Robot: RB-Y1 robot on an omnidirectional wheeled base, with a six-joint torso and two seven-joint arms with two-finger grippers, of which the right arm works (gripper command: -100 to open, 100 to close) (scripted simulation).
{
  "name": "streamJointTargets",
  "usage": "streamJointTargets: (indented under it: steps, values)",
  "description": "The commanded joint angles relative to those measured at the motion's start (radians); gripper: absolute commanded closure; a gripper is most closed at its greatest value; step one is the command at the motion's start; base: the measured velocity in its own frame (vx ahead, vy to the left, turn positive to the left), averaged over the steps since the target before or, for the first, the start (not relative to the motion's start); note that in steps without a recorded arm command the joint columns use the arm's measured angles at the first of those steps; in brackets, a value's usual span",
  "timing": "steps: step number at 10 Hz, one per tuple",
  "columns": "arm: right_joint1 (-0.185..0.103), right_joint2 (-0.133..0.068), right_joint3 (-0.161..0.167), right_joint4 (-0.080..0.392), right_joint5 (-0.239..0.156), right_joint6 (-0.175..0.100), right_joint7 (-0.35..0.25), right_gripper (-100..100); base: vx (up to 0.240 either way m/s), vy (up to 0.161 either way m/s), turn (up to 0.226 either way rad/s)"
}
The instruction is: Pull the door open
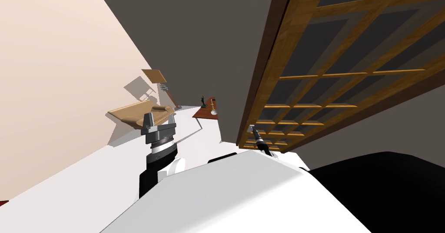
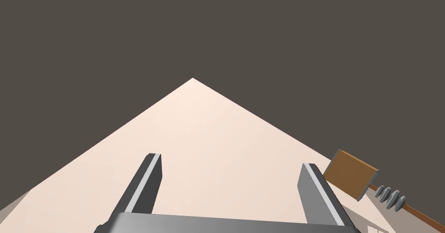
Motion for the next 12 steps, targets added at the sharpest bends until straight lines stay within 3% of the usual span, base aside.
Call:
streamJointTargets:
  steps: [1, 4, 12]
  values:
    - [-0.001, 0.002, 0.010, 0.000, -0.015, 0.005, -0.050, 100, -0.054, -0.018, 0.051]
    - [-0.003, 0.002, 0.017, -0.001, -0.028, 0.007, -0.101, 100, -0.038, -0.016, 0.031]
    - [-0.016, 0.002, 0.054, -0.003, -0.095, 0.019, -0.308, 100, -0.044, -0.018, 0.042]
